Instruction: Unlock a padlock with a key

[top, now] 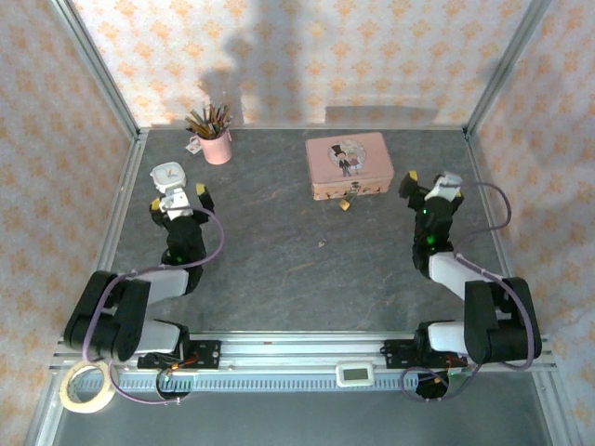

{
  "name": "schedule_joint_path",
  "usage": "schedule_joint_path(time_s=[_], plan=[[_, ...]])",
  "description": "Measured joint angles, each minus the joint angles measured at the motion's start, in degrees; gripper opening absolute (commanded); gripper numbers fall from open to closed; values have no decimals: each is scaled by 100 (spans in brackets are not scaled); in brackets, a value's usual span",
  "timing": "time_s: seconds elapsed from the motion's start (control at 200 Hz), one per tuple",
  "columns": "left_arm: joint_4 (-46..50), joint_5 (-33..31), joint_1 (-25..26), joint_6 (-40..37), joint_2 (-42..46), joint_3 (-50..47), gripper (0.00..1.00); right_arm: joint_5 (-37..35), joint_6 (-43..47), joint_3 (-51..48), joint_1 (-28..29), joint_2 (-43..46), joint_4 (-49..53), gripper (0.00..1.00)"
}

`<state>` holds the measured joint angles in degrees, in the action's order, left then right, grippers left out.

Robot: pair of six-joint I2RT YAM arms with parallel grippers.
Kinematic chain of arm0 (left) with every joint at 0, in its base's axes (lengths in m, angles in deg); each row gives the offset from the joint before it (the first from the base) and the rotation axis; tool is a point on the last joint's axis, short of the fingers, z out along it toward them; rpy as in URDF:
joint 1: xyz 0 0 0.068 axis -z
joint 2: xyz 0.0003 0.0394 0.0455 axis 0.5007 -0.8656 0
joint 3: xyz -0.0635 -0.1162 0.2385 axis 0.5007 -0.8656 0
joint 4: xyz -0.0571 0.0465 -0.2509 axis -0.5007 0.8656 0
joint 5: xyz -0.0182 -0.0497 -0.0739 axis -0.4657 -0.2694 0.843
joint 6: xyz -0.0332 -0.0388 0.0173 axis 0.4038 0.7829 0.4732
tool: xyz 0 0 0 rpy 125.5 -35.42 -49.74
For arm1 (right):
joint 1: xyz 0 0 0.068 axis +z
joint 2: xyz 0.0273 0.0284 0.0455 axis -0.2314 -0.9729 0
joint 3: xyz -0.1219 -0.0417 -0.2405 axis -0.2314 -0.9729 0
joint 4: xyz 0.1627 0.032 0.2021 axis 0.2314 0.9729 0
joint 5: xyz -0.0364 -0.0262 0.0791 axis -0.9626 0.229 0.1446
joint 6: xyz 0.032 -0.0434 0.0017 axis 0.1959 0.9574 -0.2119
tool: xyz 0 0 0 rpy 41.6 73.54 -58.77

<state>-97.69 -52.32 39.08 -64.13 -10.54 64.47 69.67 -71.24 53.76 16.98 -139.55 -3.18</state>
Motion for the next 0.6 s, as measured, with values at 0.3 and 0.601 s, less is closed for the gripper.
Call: schedule_joint_path(time_s=[0.3, 0.601], plan=[[1976, 857, 79, 1720, 555, 1106, 99, 905, -308, 2575, -352, -1235, 2253, 96], [2282, 2079, 758, 3436, 437, 673, 99, 2599, -48, 4356, -339, -2988, 3794, 93]])
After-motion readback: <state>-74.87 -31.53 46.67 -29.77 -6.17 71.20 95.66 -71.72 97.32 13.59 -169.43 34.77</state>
